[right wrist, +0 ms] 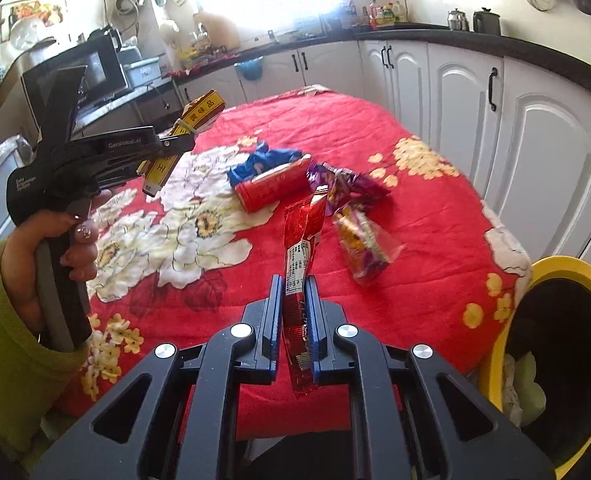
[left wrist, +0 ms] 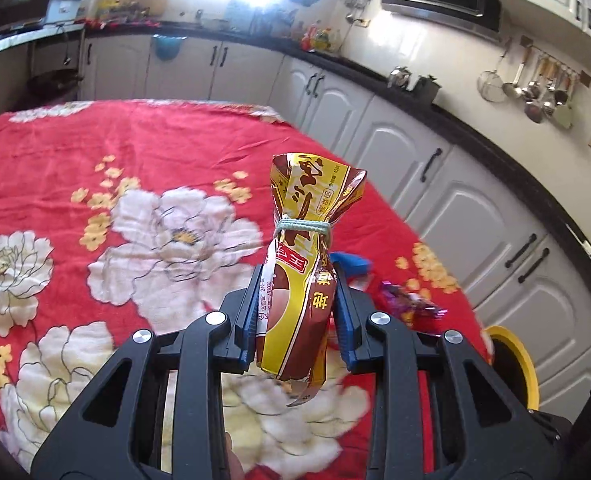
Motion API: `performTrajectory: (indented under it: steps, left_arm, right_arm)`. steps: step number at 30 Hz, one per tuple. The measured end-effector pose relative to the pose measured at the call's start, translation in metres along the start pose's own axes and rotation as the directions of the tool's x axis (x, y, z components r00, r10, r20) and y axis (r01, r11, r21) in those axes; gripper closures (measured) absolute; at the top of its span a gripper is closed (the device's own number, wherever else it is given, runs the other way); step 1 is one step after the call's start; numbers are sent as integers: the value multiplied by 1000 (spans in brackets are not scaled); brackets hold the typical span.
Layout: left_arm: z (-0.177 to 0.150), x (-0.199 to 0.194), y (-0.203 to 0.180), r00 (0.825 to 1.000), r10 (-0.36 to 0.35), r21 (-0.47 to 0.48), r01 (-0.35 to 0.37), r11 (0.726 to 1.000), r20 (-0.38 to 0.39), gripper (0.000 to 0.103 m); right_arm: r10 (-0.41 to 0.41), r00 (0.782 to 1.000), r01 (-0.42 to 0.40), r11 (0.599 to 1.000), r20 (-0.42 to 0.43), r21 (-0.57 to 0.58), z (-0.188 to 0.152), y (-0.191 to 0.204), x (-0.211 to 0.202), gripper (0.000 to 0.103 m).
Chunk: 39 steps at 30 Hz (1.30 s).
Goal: Collect trash
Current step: 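Carry the candy bag and red wrapper over the yellow bin with both grippers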
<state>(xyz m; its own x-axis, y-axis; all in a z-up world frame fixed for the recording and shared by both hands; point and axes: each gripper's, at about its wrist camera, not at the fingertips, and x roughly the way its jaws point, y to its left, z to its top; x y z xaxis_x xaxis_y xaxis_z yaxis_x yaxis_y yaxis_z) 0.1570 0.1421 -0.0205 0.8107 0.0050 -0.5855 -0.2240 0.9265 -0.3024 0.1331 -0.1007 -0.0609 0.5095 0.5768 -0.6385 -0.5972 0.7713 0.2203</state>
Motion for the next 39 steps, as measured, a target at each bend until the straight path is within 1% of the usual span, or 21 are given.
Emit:
performTrajectory:
  steps: [6, 13, 21, 31, 39]
  left_arm:
    - [-1, -14, -34, 997, -70, 53, 70, 996, 15, 79]
    - [-8, -21, -69, 990, -144, 104, 142, 984, 3, 79]
    - [-20, -26, -101, 981, -195, 154, 195, 969, -17, 79]
    - [-40, -25, -147, 964, -259, 228, 267, 936, -64, 79]
    - [-55, -21, -180, 948, -300, 280, 319, 905, -110, 79]
  right_arm:
    - [-27, 998, 26, 999, 51, 32, 4, -19, -26, 92]
    - [-106, 990, 98, 991, 94, 90, -1, -54, -57, 92]
    - [-193, 974, 172, 971, 117, 166, -12, -98, -85, 92]
    - [-292, 947, 254, 936, 135, 245, -25, -140, -112, 92]
    - [-346, 927, 294, 909, 144, 295, -35, -166, -129, 92]
